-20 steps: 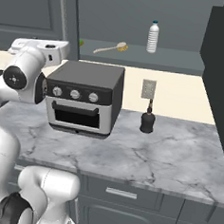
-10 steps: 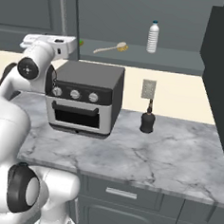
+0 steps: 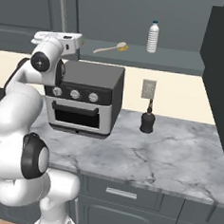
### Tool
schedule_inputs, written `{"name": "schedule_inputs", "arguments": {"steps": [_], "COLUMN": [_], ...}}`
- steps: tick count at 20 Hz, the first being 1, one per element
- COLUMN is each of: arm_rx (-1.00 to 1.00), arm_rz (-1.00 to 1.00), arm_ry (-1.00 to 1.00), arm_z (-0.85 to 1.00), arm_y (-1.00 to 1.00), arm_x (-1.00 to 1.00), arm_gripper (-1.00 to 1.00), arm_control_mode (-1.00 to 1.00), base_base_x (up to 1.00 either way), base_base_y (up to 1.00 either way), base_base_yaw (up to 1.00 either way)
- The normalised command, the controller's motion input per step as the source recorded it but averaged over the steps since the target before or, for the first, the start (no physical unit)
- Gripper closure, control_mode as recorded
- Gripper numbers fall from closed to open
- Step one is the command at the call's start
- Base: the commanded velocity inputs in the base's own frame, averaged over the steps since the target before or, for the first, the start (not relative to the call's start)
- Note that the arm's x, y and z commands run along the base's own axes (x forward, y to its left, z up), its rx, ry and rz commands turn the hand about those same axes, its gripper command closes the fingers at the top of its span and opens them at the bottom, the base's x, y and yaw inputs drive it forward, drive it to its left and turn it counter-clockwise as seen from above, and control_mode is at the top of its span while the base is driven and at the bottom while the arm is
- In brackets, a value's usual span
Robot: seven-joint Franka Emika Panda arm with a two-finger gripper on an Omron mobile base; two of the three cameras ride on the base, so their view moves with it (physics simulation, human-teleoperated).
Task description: Pick the sponge and dish brush from the cabinet and place them on the counter.
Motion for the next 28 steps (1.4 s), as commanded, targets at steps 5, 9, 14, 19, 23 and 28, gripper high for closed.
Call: {"name": "schedule_inputs", "arguments": {"steps": [5,9,14,19,23,28], "arm_rx": [0.0,0.0,0.0,-0.04,-0.08,0.0], "arm_rz": [-0.01,-0.02,-0.02,-0.03,-0.05,0.0], "arm_ry": [0.01,0.01,0.01,0.01,0.03,0.01], "arm_z": [-0.02,-0.04,-0.04,-0.02,-0.03,0.0], "arm_y": [0.13,0.15,0.14,0.21,0.29,0.01], "arm_x": [0.58,0.6,0.6,0.53,0.42,0.01], "arm_gripper": [-1.0,-1.0,-1.0,-1.0,1.0,1.0], "arm_control_mode": [-1.0,-1.0,-1.0,-1.0,-1.0,-1.0], "base_base_x": [0.0,0.0,0.0,0.0,0.0,0.0], "base_base_y": [0.0,0.0,0.0,0.0,0.0,0.0], "base_base_yaw": [0.0,0.0,0.0,0.0,0.0,0.0]}}
